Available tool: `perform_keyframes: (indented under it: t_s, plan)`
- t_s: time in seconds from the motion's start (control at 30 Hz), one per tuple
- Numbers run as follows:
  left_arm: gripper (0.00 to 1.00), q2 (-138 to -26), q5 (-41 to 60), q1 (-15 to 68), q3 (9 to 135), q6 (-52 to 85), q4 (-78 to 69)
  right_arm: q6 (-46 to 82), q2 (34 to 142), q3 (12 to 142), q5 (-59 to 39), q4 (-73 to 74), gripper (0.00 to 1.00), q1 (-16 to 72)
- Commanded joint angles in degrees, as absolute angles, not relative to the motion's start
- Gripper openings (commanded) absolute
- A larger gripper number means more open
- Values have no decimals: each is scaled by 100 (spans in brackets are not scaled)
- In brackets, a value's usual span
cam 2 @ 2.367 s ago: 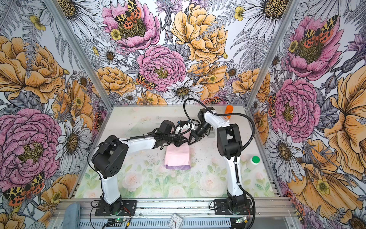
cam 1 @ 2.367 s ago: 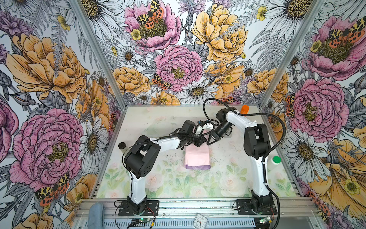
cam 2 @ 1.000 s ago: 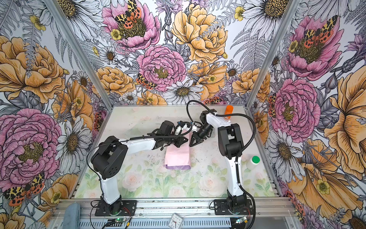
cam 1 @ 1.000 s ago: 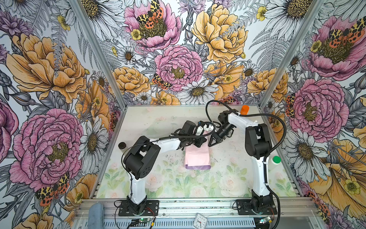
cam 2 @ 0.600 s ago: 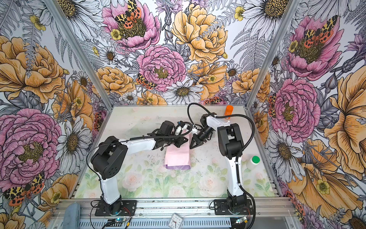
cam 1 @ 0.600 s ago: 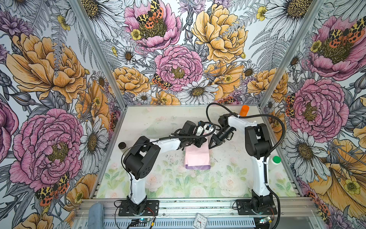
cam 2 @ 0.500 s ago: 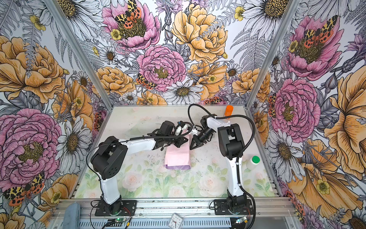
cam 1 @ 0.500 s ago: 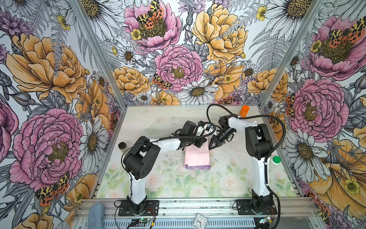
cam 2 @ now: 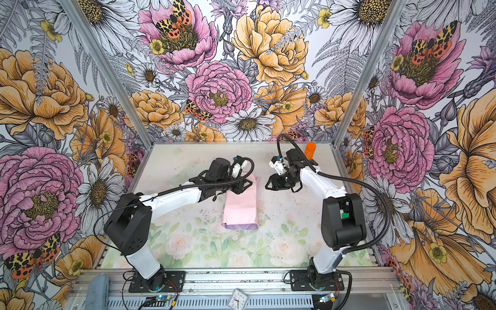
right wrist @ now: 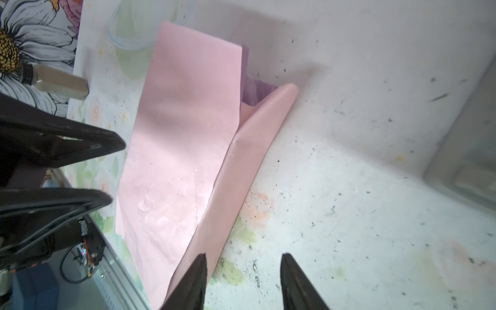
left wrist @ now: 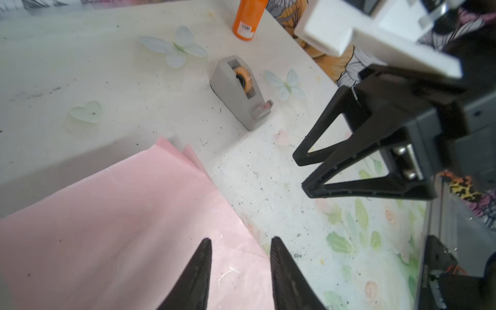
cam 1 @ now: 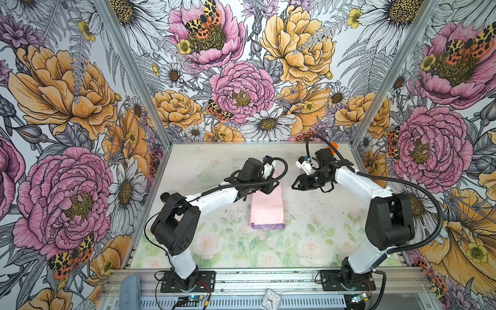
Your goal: Wrap the gift box in paper
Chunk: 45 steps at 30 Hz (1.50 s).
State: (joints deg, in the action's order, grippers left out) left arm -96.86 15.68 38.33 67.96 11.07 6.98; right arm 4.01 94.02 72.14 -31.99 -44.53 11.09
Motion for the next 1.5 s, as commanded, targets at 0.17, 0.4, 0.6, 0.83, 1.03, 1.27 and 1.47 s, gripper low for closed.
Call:
perform_keyframes:
  t_s: [0.17, 0.4, 0.6, 0.83, 1.03, 1.27, 1.47]
  plan:
    - [50, -8984, 766, 3225, 6282, 2696, 1714, 2831, 9008, 6583, -2333, -3120, 52, 1736]
    - [51, -8724, 986, 3051, 5399, 3291, 1400, 3147, 9568, 6721, -2523, -3006, 53, 2152]
    - [51, -8748, 974, 3042, 5212, 3463, 1232, 3301, 9740, 6700, -2578, -2997, 48, 2281]
    - [51, -8905, 1015, 3034, 5261, 3489, 1137, 3510, 9743, 6483, -2767, -2813, 37, 2309]
    - [51, -9006, 1066, 3044, 5283, 3570, 963, 3612, 9798, 6352, -2818, -2777, 36, 2326]
    - [50, -9061, 1080, 3042, 5266, 3620, 909, 3731, 9809, 6216, -2938, -2707, 17, 2339]
    - [49, -9043, 1065, 3032, 5265, 3619, 899, 3815, 9572, 6173, -2826, -2716, 35, 2330]
